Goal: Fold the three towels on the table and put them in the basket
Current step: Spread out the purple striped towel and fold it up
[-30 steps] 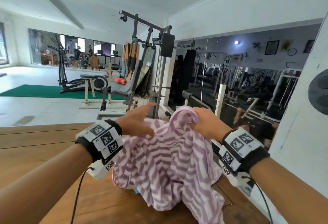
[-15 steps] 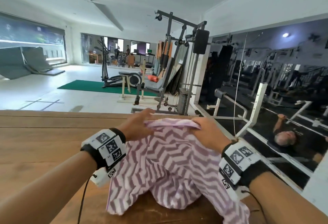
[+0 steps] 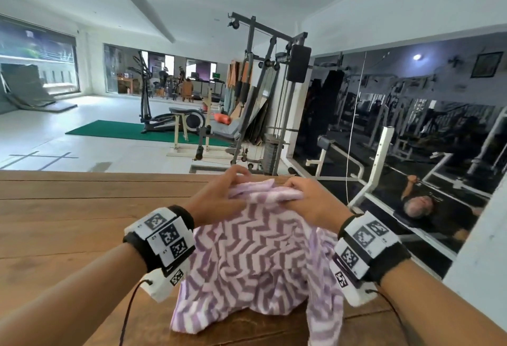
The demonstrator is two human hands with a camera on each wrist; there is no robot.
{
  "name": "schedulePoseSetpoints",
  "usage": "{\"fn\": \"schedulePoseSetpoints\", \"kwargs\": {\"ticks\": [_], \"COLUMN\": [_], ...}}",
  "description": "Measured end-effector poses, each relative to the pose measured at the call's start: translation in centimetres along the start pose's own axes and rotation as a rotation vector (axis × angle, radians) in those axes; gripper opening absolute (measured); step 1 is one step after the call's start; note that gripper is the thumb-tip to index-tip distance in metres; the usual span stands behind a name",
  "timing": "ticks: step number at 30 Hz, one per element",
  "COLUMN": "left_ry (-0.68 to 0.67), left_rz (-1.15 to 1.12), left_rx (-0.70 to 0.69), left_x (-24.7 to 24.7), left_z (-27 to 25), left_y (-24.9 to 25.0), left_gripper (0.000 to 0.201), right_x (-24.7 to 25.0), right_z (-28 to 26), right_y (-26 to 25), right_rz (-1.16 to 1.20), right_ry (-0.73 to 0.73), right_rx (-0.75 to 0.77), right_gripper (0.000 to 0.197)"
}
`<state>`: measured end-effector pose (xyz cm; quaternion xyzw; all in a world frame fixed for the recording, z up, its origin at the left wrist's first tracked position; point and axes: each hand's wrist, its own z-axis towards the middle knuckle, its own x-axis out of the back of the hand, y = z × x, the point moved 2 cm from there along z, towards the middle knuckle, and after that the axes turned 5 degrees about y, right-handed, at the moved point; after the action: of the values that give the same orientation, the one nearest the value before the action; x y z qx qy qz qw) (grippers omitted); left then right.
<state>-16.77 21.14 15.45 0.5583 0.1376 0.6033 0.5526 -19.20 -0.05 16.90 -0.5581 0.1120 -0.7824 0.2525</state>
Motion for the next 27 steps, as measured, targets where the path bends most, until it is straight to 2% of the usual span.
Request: {"fn": "schedulePoseSetpoints", "kwargs": {"ticks": [1, 2, 3, 6, 8, 10, 12, 13, 15, 17, 18, 20, 21, 23, 24, 25, 27], "left_ry": [-0.088, -0.116, -0.089, 0.128, 0.206, 0.228, 0.186, 0.16, 0.118, 0.004, -0.103, -0.263, -0.257, -0.114, -0.04, 0.024, 0.12], "left_rz": [0.004, 0.024, 0.038, 0.033, 0.063, 0.065, 0.017, -0.008, -0.104, -0.284, -0.334, -0.198, -0.091, 0.043, 0.027, -0.009, -0.157], "left_rx": [-0.046, -0.081, -0.11, -0.068, -0.056, -0.044, -0.028, -0.03, -0.054, -0.046, -0.03, -0.125, -0.223, -0.311, -0.303, -0.28, -0.188], "left_x": [-0.6, -1.1, -1.3, 0.0, 1.4, 2.9, 3.5, 3.5, 3.0, 1.9, 1.2, 0.0, -0.4, -0.2, 0.2, 0.7, 1.6], "left_z": [-0.3, -0.7, -0.8, -0.9, -0.9, -1.0, -1.0, -1.2, -1.7, -2.1, -2.3, -2.5, -2.3, -2.0, -1.7, -1.5, -1.3], "left_y": [0.4, 0.8, 0.7, -0.5, -1.6, -2.3, -2.6, -2.4, -1.6, -1.0, -0.6, -0.4, -0.6, -1.1, -1.3, -1.6, -1.6], "left_gripper": [0.054, 0.061, 0.054, 0.009, 0.003, 0.007, 0.009, 0.009, 0.011, 0.027, 0.038, 0.053, 0.045, 0.009, 0.009, 0.022, 0.031], "right_x": [-0.2, -0.6, -0.9, -2.1, -2.8, -2.9, -2.7, -2.6, -2.6, -3.0, -3.2, -3.4, -3.3, -3.0, -2.9, -2.7, -2.5], "right_z": [0.1, 0.1, 0.1, 0.1, -0.8, -1.8, -2.5, -2.5, -2.6, -2.6, -2.7, -2.8, -2.9, -3.4, -3.8, -4.3, -5.4], "right_y": [-1.5, -3.2, -4.4, -5.1, -3.6, -1.3, 0.0, 0.0, -1.5, -3.7, -4.7, -5.8, -5.9, -5.4, -4.8, -4.2, -2.1], "right_rz": [0.02, 0.052, 0.062, -0.072, -0.203, -0.288, -0.165, -0.078, 0.018, 0.03, 0.022, -0.004, -0.022, -0.06, -0.079, -0.099, -0.15], "right_ry": [-0.003, -0.031, -0.066, -0.099, -0.114, -0.081, 0.019, 0.081, 0.176, 0.173, 0.144, 0.103, 0.096, 0.075, 0.047, 0.003, -0.075], "right_rx": [0.034, 0.072, 0.092, 0.085, 0.03, -0.112, -0.241, -0.259, -0.202, -0.103, -0.064, -0.046, -0.061, -0.069, -0.071, -0.086, -0.167], "right_gripper": [0.029, 0.024, 0.026, 0.03, 0.015, 0.011, 0.016, 0.018, 0.02, 0.021, 0.02, 0.019, 0.018, 0.019, 0.018, 0.015, 0.011]}}
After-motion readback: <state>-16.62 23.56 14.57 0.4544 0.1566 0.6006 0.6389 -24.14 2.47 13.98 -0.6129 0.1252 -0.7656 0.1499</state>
